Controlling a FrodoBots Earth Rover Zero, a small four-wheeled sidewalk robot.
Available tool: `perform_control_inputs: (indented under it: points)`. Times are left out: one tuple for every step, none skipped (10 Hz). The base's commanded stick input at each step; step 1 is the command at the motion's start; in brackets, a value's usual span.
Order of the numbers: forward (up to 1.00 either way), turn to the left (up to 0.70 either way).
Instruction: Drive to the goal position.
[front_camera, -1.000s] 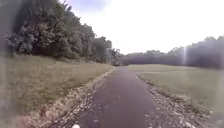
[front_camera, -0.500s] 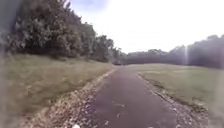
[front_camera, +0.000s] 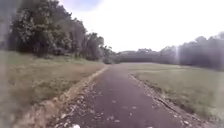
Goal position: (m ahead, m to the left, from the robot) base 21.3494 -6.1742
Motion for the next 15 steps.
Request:
perform_control_inputs:
  points:
    - [0.85,0.00]
    - [0.85,0.00]
    - [0.85,0.00]
    - [0.85,0.00]
    - [0.85,0.00]
    - [0.85,0.00]
    - [0.85,0.00]
    - [0.85,0.00]
    - [0.85,0.00]
    - [0.85,0.00]
    - [0.85,0.00]
    - [0.85,0.00]
    - [0.85,0.00]
    - [0.85,0.00]
    - [0.85,0.00]
